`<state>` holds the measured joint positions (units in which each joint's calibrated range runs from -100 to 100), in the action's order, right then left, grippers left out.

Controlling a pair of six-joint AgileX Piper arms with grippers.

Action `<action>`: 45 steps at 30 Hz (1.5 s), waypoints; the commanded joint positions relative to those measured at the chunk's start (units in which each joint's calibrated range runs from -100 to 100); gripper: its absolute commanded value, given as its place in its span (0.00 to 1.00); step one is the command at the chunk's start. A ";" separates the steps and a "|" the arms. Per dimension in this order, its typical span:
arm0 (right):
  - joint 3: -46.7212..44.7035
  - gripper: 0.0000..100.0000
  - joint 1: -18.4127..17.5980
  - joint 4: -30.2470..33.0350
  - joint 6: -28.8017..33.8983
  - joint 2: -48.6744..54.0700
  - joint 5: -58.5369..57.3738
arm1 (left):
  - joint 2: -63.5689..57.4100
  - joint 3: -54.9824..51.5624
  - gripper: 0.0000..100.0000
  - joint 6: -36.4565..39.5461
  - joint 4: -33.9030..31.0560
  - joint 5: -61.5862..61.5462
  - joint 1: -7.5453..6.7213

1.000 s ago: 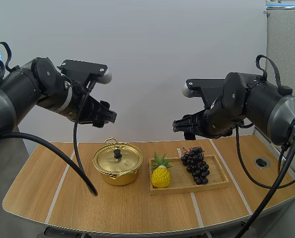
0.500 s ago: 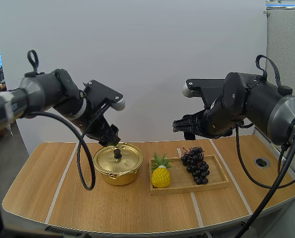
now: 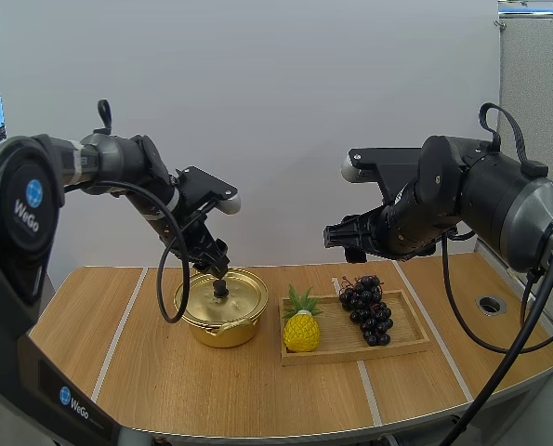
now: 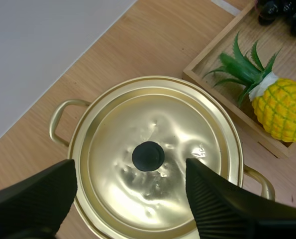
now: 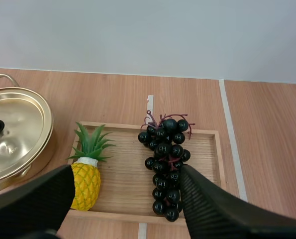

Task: Open the pot, put the grape inside, and close it

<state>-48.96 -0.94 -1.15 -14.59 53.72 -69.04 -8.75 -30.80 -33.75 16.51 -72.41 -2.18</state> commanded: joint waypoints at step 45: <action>0.50 1.00 0.21 -4.58 -0.01 0.68 0.01 | 8.83 2.60 0.00 3.08 -2.10 -1.22 -1.35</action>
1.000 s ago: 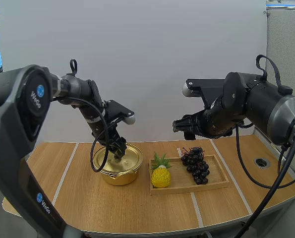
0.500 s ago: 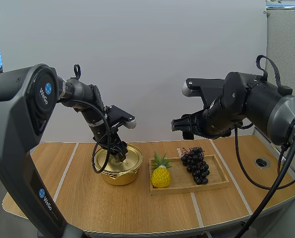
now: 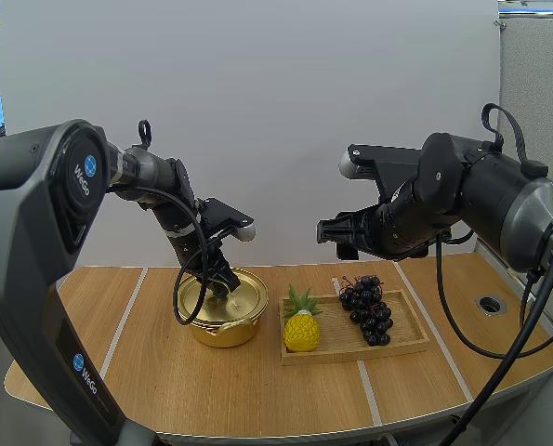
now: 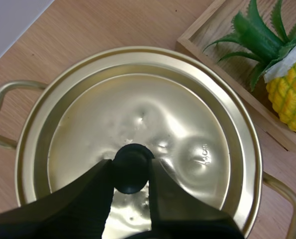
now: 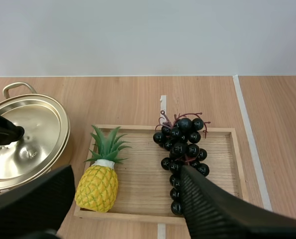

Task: Open the pot, put the grape inside, and close it

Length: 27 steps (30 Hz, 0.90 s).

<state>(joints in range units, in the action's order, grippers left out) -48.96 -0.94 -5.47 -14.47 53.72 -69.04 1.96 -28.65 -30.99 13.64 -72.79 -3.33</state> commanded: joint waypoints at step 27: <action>0.50 1.00 0.21 -0.20 -0.13 0.68 0.35 | -38.39 26.26 0.00 12.48 -1.08 1.90 -0.21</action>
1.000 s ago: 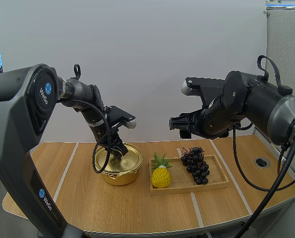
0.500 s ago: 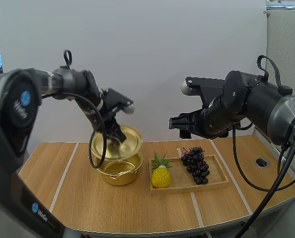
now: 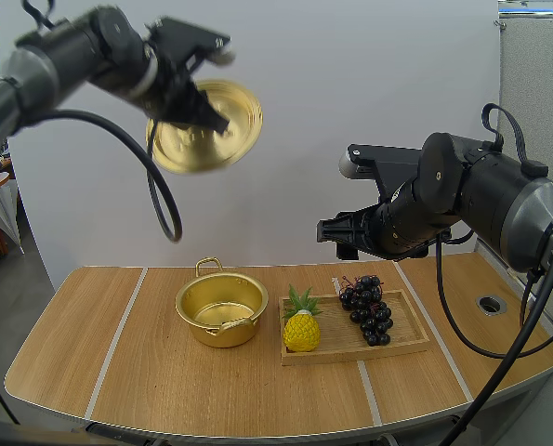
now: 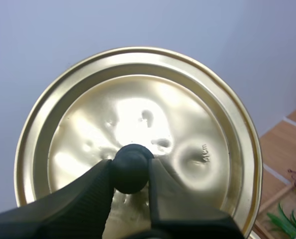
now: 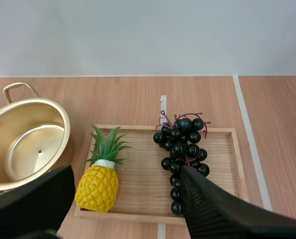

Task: Open the pot, put the grape inside, and close it

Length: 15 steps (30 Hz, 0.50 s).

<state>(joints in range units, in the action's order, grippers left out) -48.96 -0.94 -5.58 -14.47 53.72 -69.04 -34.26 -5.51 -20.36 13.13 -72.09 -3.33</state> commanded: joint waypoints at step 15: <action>0.50 1.00 0.21 1.11 -0.13 0.68 0.52 | -5.13 22.89 0.00 6.12 -6.10 7.14 -0.21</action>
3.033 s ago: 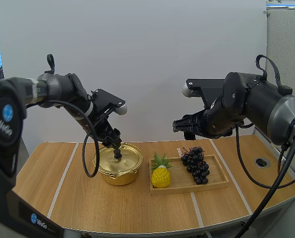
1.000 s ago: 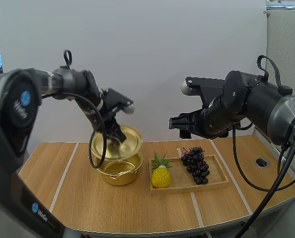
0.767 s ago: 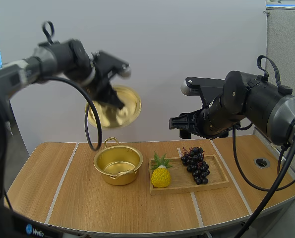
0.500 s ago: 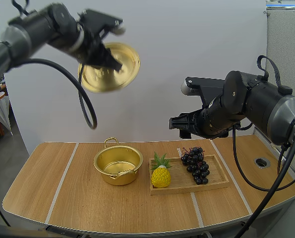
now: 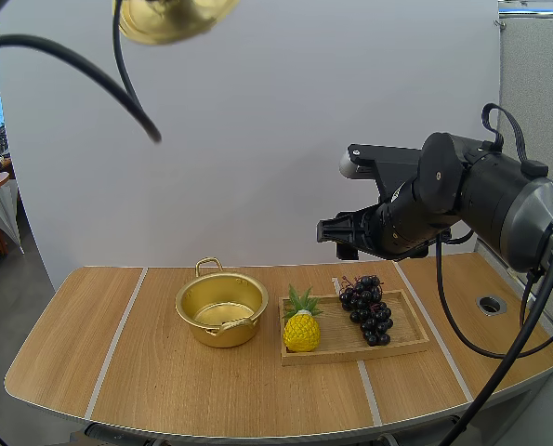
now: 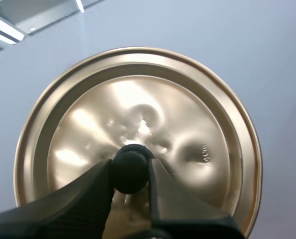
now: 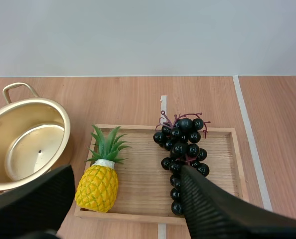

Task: Open the pot, put the grape inside, and close it

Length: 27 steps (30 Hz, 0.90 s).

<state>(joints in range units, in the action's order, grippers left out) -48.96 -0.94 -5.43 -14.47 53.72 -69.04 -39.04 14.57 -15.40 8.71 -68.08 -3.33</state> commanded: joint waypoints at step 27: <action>6.20 1.00 4.54 3.84 -4.29 -21.48 3.73 | -0.34 5.01 0.00 1.16 -1.71 4.50 -0.21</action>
<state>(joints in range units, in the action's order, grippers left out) -44.67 2.38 0.32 -14.26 35.15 -66.28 -39.30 19.06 -14.82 7.14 -65.56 -3.33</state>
